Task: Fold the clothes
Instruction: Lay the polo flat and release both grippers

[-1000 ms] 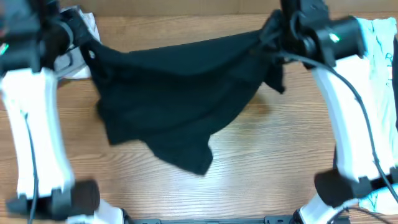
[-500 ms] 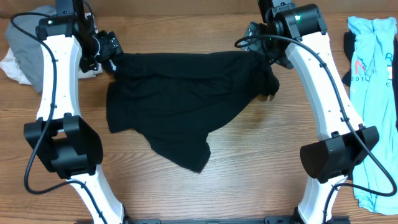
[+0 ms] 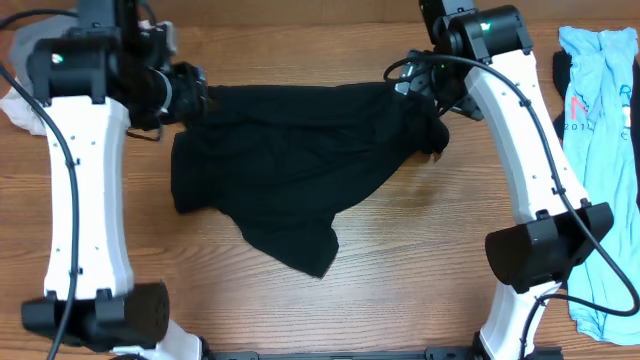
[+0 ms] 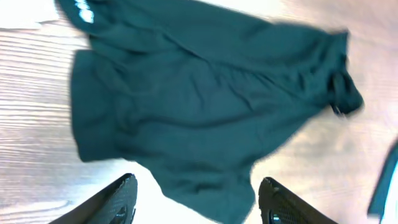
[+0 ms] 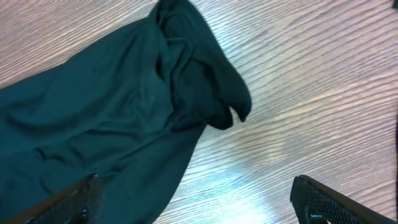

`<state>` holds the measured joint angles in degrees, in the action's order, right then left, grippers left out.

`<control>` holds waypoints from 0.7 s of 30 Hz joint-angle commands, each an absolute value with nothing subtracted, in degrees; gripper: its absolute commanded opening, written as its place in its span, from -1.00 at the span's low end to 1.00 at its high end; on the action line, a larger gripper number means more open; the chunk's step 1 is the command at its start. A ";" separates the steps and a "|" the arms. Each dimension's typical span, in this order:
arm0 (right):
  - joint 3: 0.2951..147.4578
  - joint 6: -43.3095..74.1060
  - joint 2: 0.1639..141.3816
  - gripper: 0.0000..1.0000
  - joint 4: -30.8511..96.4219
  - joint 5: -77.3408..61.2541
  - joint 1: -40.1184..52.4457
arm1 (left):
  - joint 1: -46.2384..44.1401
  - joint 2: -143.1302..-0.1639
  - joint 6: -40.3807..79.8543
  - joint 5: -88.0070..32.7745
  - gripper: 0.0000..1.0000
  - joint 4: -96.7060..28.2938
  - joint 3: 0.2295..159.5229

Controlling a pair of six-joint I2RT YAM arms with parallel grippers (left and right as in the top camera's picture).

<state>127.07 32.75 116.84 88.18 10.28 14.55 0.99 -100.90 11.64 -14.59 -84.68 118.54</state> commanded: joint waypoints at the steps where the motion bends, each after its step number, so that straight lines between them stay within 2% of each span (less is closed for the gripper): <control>1: 127.57 32.25 115.96 1.00 88.90 10.02 11.60 | -2.15 -97.65 9.45 -14.85 0.34 -87.07 119.02; 7: 127.55 31.44 115.96 1.00 90.17 9.78 7.79 | -5.56 -93.21 10.31 -14.90 0.37 -93.30 119.02; 11: 127.46 31.42 115.96 1.00 90.30 9.76 6.24 | -11.62 -92.92 10.26 -14.83 0.40 -96.79 118.41; 16: 126.91 31.46 115.96 1.00 90.32 9.80 5.48 | -21.85 -93.49 12.23 -14.39 0.45 -93.89 111.18; 21: 126.21 31.48 115.96 1.00 89.03 9.52 3.70 | -29.34 -94.45 21.37 -6.63 0.45 -87.74 98.19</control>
<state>126.74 31.70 116.84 89.54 9.76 5.34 -26.50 -93.32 15.29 -11.68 -89.69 104.29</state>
